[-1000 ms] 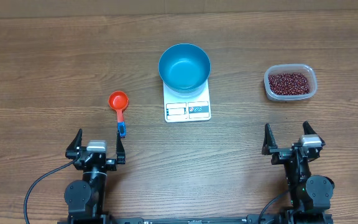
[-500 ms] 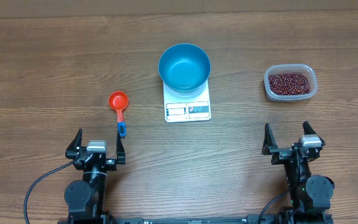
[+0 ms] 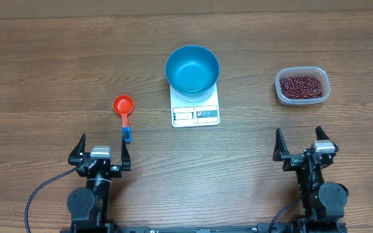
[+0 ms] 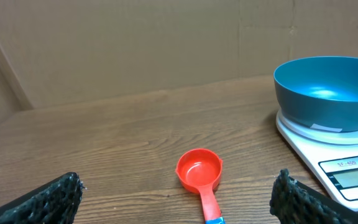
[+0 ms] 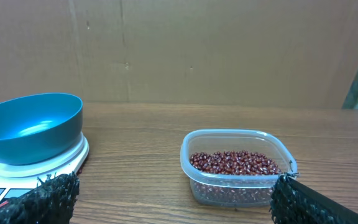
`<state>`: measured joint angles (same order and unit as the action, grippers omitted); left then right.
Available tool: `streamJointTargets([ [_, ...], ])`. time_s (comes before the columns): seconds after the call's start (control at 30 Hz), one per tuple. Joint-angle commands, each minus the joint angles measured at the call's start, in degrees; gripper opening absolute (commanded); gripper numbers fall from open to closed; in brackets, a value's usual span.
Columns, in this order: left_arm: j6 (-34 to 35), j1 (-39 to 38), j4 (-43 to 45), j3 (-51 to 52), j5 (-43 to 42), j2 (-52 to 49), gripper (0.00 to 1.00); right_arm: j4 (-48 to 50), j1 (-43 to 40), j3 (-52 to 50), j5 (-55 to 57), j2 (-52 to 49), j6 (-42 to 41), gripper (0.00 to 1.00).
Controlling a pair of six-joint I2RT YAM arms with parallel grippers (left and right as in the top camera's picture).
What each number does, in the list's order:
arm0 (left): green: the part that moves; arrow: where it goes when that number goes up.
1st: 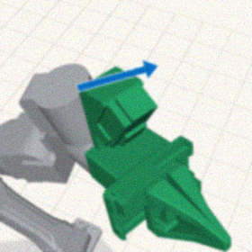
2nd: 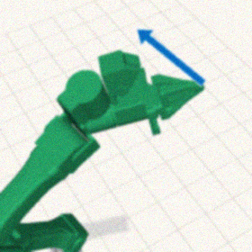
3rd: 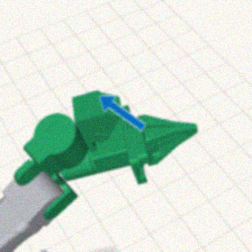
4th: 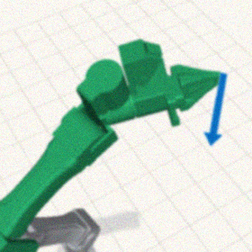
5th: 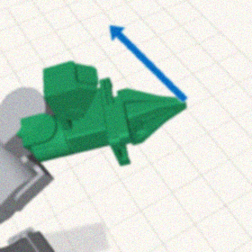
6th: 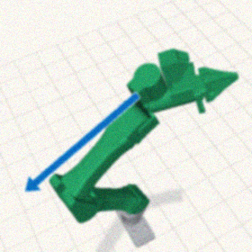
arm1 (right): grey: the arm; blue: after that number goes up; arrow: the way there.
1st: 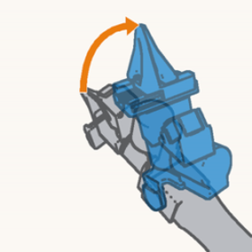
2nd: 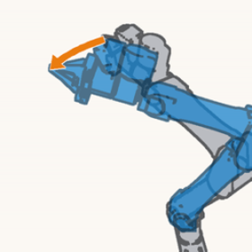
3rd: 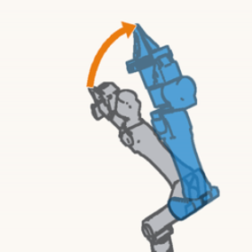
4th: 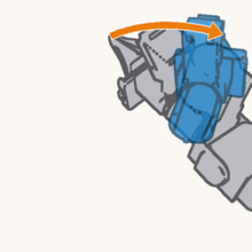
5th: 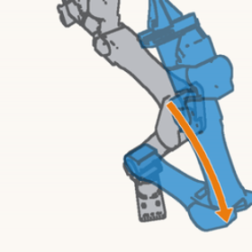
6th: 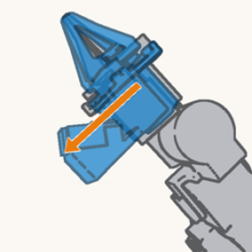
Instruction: Scoop item into bowl and weigh 150g on scale
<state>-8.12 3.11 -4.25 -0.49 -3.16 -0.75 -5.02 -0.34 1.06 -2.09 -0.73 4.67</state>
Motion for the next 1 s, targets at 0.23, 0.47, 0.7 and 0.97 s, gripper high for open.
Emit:
streamJointTargets([
  [0.23,-0.5,0.4,-0.1,0.2,0.4,0.5,1.0,0.2,0.3,-0.6,0.5,0.6,-0.2,1.0],
  [0.47,-0.5,0.4,0.0,0.2,0.4,0.5,0.99,0.2,0.3,-0.6,0.5,0.6,-0.2,1.0],
  [0.7,-0.4,0.4,0.2,0.2,-1.8,0.5,1.0,0.2,0.3,-0.6,0.5,0.6,-0.2,1.0],
  [0.97,-0.4,0.4,0.1,-0.8,-7.4,0.5,0.99,0.2,0.3,-0.6,0.5,0.6,-0.2,1.0],
])
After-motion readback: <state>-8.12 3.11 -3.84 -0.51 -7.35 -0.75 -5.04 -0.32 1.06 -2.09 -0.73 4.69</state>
